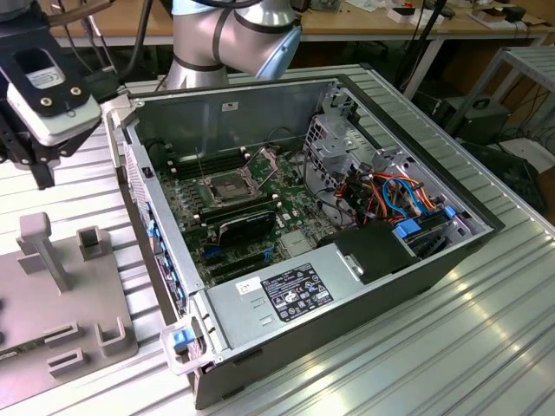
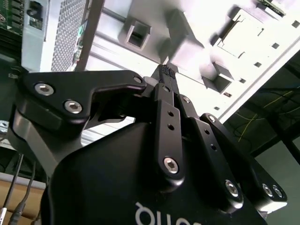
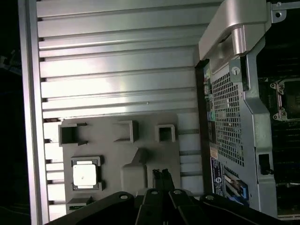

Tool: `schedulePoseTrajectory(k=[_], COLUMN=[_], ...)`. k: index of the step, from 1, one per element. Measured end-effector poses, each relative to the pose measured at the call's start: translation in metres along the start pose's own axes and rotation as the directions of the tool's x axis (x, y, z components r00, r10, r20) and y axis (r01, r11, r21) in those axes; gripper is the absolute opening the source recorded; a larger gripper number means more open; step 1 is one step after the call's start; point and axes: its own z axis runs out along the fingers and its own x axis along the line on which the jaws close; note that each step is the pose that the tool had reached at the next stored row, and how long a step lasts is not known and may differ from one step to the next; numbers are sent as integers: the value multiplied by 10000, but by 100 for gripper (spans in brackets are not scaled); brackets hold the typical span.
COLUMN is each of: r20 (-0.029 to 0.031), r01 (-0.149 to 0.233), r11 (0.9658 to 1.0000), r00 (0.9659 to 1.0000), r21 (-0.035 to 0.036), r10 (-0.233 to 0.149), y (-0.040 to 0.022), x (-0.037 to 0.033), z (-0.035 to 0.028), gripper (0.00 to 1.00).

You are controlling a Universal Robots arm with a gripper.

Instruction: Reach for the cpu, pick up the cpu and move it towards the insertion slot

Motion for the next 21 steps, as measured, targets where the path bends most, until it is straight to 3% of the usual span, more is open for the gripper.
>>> schedulePoseTrajectory(k=[9, 14, 21], r20=[-1, -2, -2], r01=[-1, 0, 17], r11=[10000, 10000, 10000], r00=[10000, 10000, 10000], r21=[0, 0, 0], r10=[1, 0, -17], y=[-33, -50, -123], x=[353, 521, 731], z=[38, 59, 99], gripper=[11, 11, 11])
